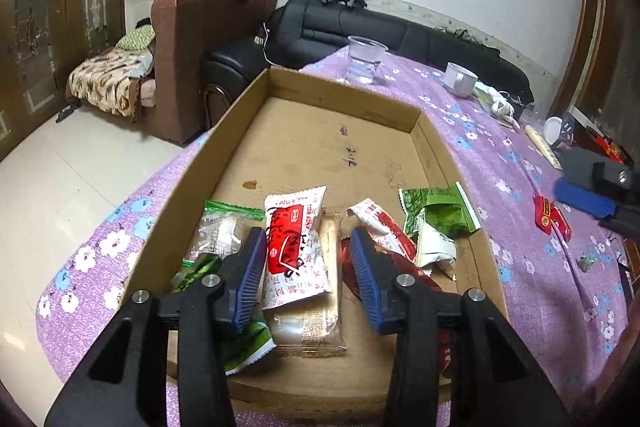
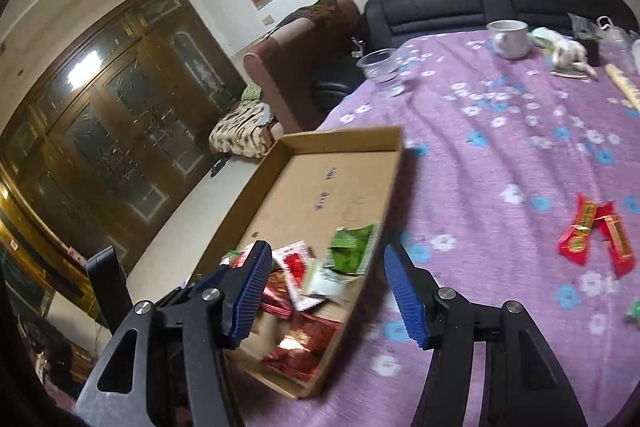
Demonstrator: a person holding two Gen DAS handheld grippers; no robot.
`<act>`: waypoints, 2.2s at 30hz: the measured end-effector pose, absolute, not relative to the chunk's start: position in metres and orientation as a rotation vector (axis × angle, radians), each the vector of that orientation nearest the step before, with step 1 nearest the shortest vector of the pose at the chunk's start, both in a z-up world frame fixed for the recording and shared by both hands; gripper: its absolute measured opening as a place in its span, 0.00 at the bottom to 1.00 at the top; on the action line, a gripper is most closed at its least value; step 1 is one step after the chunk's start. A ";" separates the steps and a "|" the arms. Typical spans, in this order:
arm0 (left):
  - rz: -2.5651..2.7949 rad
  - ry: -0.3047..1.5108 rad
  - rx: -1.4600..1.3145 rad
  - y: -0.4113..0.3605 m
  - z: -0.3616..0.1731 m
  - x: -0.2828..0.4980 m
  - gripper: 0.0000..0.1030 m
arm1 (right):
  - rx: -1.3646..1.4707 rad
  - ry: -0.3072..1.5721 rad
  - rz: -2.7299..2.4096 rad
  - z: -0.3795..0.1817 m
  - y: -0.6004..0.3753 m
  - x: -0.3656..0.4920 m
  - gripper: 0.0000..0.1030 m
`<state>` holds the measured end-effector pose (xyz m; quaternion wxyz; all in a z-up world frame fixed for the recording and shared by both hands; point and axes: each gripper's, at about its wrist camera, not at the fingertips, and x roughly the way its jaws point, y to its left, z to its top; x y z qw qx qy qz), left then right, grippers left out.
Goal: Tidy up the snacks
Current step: 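Open both grippers to drop the sachet and cake into the box, then move both tools back to the red candy bars on the table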
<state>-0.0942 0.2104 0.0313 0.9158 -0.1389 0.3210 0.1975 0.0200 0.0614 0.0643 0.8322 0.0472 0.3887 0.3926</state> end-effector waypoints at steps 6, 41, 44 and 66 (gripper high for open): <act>0.413 0.655 -0.285 0.206 0.042 -0.093 0.43 | 0.155 0.791 0.777 0.080 -0.003 0.035 0.61; 0.034 0.896 -0.170 0.038 0.079 0.025 0.48 | 0.258 0.967 0.464 0.033 -0.142 0.132 0.61; 0.037 0.920 -0.177 0.034 0.072 0.040 0.48 | 0.207 1.006 0.500 0.018 -0.130 0.135 0.56; 0.013 0.981 -0.032 -0.023 0.041 0.106 0.48 | 0.123 0.906 0.421 0.025 -0.136 0.126 0.21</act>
